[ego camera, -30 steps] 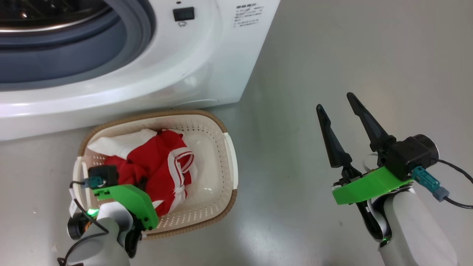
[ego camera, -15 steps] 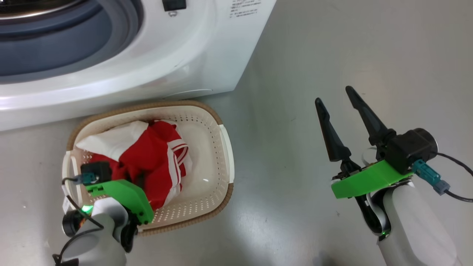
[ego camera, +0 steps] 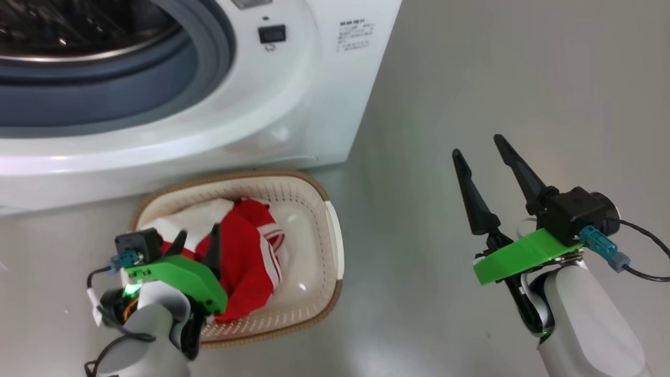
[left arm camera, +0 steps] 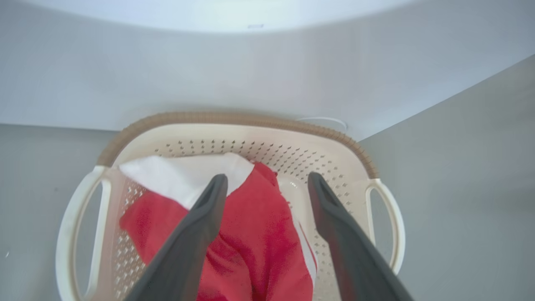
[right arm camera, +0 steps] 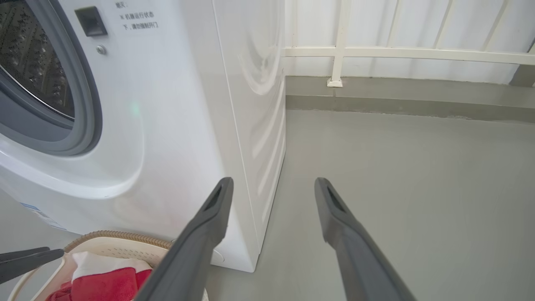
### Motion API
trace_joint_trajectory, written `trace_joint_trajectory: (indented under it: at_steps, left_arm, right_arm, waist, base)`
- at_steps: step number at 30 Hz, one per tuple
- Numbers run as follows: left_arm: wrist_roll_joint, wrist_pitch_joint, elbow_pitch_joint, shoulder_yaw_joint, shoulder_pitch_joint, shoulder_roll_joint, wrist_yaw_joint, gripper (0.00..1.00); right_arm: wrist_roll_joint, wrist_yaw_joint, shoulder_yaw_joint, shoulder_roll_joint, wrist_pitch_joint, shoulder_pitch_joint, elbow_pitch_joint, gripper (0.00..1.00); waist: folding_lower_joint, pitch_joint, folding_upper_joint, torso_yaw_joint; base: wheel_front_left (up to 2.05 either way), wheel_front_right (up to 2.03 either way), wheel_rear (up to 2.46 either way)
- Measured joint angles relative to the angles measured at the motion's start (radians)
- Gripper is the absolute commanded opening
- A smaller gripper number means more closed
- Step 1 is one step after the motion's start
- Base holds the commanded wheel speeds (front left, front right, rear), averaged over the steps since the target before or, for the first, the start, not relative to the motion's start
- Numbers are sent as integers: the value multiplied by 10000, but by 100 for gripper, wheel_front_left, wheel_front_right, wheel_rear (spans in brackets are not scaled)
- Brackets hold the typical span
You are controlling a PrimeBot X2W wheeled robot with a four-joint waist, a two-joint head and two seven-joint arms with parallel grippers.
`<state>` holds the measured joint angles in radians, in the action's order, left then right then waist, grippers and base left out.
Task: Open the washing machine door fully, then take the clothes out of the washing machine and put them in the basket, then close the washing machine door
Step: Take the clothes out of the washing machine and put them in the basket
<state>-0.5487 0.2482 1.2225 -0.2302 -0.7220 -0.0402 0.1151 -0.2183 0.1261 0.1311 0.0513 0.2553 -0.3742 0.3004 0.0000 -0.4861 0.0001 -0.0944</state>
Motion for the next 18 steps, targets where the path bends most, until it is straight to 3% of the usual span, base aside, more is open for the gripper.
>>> trace_joint_trajectory:
  at_steps: [5, 9, 18]
  left_arm:
    - [318, 13, -2560, 384, 929, -107, 81, 100]
    - [1028, 15, -4483, 884, 2080, -196, -105, 100]
    - [1877, 17, -7682, 1843, 4035, -54, -115, 100]
  right_arm:
    - [117, 0, -253, 6, 0, 95, 192, 100]
    - [132, 0, -299, 4, 0, 398, 334, 100]
    - [207, 0, -531, 0, 0, 1027, 458, 100]
  waist:
    - [0, 623, 0, 181]
    - [0, 1202, 0, 324]
    - [0, 2621, 0, 614]
  base:
    - [0, 0, 0]
    - [0, 0, 0]
    - [0, 0, 0]
